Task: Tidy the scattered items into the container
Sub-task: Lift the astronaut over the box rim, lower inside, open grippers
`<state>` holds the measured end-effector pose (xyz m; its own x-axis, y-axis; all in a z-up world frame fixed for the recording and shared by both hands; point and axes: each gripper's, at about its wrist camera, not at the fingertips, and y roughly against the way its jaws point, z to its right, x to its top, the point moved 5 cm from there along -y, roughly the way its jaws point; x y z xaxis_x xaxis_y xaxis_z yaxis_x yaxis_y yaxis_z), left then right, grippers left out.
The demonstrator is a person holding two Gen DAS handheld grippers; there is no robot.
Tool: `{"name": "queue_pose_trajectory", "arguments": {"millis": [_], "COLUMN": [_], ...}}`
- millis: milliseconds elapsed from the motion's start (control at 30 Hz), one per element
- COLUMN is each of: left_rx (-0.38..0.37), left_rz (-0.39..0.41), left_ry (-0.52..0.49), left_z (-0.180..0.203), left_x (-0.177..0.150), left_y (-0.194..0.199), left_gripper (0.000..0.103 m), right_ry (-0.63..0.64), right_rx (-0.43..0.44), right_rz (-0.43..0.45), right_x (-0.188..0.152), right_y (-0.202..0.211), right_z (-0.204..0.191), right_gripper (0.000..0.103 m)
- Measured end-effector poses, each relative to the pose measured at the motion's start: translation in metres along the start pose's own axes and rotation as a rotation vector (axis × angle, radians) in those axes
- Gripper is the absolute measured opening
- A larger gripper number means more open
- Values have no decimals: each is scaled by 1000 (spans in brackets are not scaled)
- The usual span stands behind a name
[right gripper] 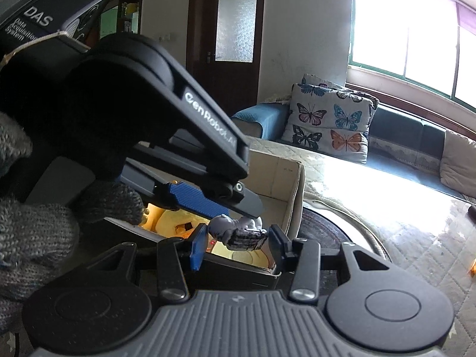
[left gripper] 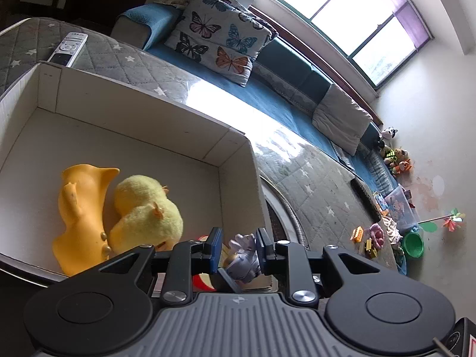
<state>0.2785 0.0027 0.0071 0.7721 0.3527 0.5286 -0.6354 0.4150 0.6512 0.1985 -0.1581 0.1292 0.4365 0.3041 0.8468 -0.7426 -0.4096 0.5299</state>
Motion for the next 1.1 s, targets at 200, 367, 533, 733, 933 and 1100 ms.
{"name": "queue_pose_trajectory", "arguments": {"millis": [200, 367, 533, 733, 933, 1100], "left_rx": [-1, -5, -4, -2, -2, 5], "left_rz": [4, 10, 13, 17, 28, 35], "left_ry": [3, 2, 1, -3, -16, -32], "left_z": [-2, -1, -2, -1, 1, 3], "left_x": [-1, -3, -4, -4, -8, -16], "left_y": [3, 8, 12, 16, 24, 33], "left_gripper": [26, 26, 26, 26, 26, 26], "right_ry": [-3, -3, -6, -8, -10, -12], "right_rx": [-4, -10, -12, -13, -16, -18], "right_rz": [1, 5, 7, 9, 15, 20], "right_x": [0, 0, 0, -1, -5, -9], "right_y": [1, 2, 4, 7, 18, 28], "right_z": [0, 1, 0, 0, -3, -6], "right_gripper": [45, 45, 46, 47, 49, 51]}}
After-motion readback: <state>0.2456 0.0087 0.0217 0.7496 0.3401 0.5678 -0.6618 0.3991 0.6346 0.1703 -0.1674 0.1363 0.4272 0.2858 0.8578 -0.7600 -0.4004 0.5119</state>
